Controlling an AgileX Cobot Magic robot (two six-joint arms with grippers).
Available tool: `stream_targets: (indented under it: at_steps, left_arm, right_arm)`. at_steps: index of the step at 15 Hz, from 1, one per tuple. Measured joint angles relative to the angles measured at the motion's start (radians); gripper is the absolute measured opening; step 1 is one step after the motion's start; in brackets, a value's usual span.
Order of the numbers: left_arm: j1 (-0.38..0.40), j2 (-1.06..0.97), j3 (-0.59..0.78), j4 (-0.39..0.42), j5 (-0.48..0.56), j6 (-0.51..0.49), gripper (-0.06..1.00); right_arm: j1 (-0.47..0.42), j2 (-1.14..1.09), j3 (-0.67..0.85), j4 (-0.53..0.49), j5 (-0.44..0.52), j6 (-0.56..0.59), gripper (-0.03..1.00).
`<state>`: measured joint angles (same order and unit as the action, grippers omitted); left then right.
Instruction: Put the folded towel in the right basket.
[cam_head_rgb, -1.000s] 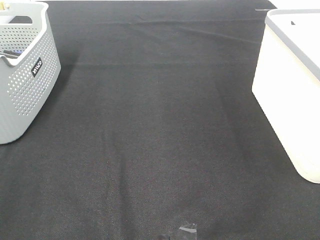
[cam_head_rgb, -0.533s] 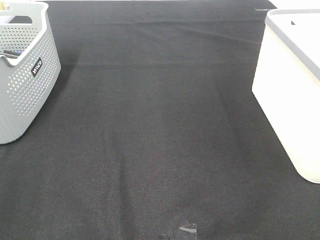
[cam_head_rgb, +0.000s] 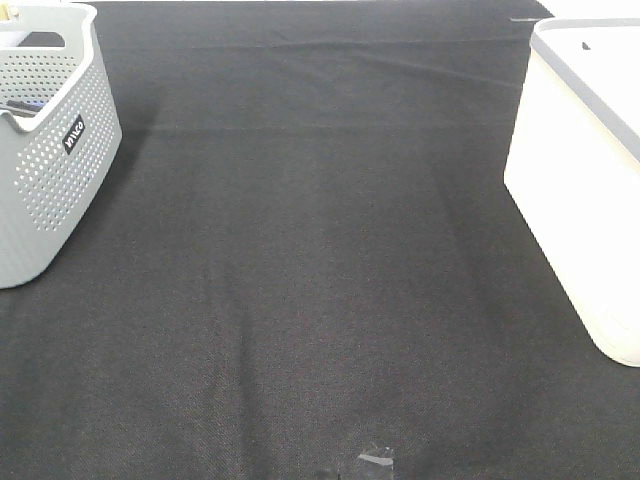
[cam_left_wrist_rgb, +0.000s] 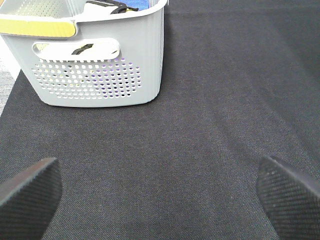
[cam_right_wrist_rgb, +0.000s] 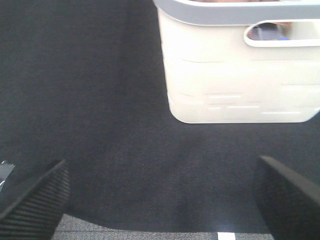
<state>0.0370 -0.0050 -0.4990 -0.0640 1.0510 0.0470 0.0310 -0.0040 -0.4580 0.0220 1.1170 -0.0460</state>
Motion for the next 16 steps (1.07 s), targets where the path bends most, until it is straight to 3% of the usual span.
stream_targets:
  at_steps: [16]
  left_arm:
    - [0.000,0.000,0.000,0.000,0.000,0.000,0.99]
  right_arm:
    - [-0.009,0.000,0.000,0.001,0.000,0.002,0.95]
